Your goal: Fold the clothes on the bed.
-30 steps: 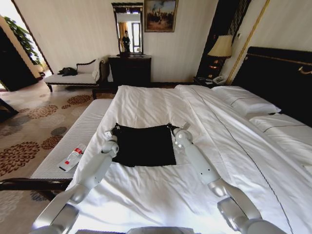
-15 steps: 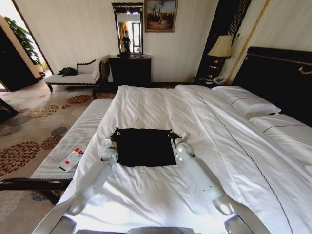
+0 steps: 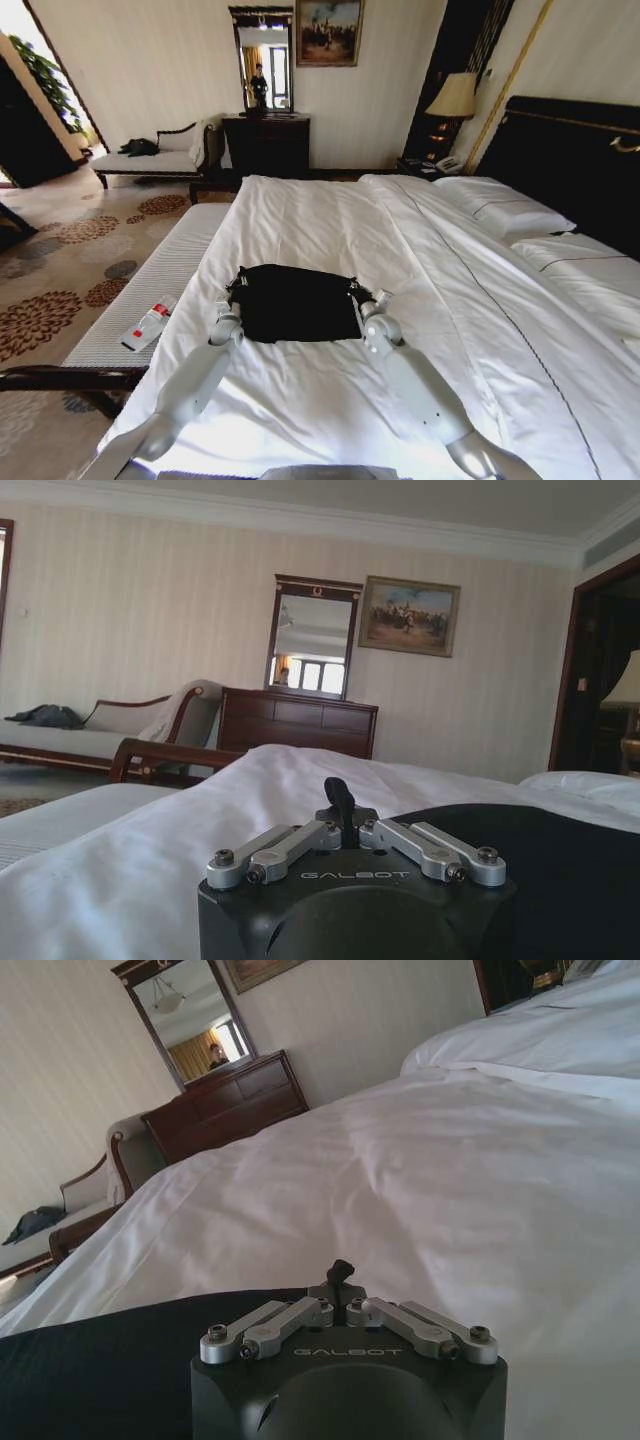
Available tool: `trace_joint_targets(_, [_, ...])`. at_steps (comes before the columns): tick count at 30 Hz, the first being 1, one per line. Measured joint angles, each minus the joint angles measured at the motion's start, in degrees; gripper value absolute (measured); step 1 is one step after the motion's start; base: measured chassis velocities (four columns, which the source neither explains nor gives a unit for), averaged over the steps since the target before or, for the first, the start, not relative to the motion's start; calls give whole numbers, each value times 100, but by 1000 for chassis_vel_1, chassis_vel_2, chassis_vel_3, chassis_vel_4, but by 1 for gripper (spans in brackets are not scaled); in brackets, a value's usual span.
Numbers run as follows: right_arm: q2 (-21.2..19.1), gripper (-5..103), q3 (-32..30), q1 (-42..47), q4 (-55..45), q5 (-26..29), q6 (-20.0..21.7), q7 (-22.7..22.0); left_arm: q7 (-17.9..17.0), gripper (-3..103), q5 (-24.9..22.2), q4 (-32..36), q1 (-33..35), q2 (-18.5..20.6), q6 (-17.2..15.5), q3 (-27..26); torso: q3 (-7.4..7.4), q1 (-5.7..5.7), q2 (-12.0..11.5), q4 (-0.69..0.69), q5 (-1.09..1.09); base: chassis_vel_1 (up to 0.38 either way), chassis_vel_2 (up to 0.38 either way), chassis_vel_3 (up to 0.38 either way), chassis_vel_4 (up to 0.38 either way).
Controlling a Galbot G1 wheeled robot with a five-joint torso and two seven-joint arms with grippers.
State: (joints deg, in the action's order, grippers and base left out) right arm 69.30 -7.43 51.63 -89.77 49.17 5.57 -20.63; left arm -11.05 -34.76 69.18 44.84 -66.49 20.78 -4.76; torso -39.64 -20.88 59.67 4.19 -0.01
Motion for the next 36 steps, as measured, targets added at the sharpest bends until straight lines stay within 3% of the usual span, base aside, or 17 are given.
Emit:
trace_joint_targets(5, [-157,1,-38,470,-481,-399,-95,151,-5,2,-25,418,370,269,-3,-9,0,1,0,1,-1,0,0,0,0])
trace_joint_targets(17, [-513,1,175,1020,-1028,-504,-103,66,157,2,-125,1085,1041,921,117,-65,0,0,0,0,0,0,0,0,0])
trace_joint_targets(36, [-615,1,150,1652,-1382,-549,-54,-17,174,2,-153,1514,1599,1285,135,-179,0,0,0,0,0,0,0,0,0])
